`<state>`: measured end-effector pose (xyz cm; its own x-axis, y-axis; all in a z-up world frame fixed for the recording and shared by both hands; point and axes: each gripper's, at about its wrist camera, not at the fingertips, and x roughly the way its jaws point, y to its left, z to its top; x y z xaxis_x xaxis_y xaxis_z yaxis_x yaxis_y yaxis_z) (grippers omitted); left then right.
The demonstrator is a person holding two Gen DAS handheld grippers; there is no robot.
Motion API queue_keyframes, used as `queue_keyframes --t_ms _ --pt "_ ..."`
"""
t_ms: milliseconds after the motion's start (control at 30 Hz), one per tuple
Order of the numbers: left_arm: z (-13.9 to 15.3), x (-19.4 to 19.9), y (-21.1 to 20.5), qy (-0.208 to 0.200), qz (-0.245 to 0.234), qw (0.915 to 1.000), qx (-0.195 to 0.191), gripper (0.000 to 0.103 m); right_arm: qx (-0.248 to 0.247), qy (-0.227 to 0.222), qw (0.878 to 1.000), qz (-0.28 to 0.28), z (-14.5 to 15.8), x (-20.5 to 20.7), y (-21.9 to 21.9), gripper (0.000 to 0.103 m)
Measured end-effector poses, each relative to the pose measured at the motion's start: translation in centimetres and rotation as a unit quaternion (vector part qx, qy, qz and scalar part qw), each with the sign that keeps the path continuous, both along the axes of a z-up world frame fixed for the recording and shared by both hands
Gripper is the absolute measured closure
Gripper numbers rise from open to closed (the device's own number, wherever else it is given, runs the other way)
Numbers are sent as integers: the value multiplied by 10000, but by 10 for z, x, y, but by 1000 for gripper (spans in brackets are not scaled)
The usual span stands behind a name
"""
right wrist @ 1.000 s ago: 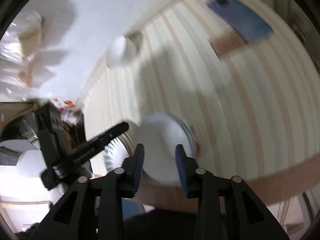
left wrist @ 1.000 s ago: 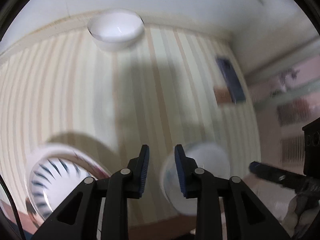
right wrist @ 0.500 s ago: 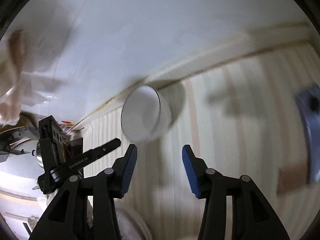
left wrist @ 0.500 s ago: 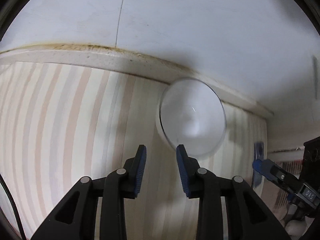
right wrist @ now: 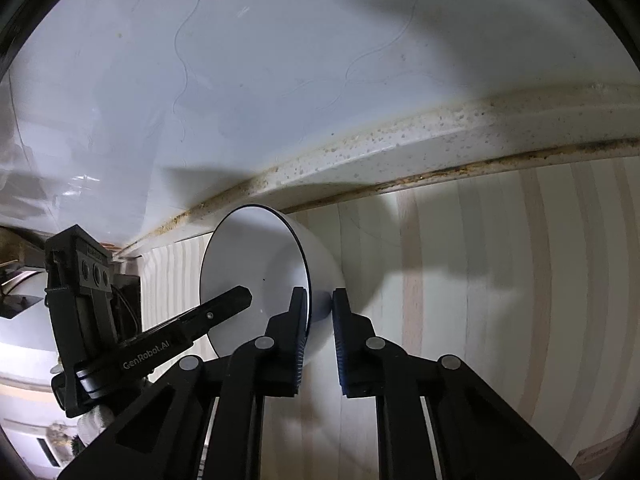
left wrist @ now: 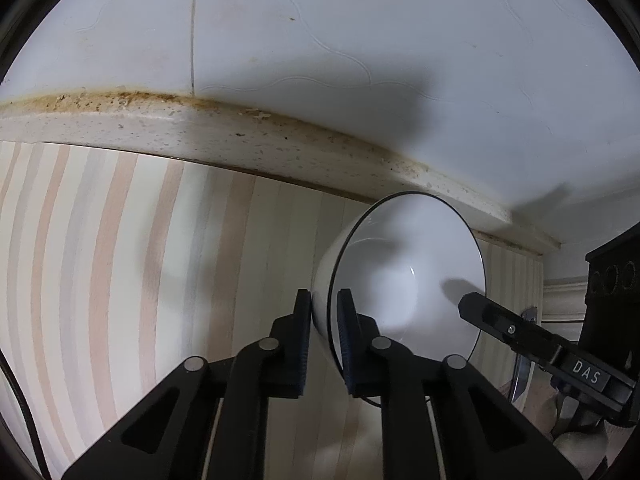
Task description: Organize plates and bowls
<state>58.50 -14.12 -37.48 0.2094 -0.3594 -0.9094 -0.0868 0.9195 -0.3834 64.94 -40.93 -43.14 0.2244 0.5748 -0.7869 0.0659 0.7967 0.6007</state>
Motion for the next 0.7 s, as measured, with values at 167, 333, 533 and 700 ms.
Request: queue_keyframes --t_ms 167,333,533,700 --pt "3 -2 1 -15 -6 9999 153 92 -57 16 10000 11 0 -2 -1 89" --pt "4 -1 -12 -29 -54 9997 255 92 -123 0 9999 42 6 -8 -5 89" --pt "17 -11 -16 -119 -111 9994 311 92 -185 -93 9998 52 21 -20 -10 89" --pt "33 -28 -20 -236 -222 9990 305 92 -156 -178 9997 -33 38 -38 -18 89"
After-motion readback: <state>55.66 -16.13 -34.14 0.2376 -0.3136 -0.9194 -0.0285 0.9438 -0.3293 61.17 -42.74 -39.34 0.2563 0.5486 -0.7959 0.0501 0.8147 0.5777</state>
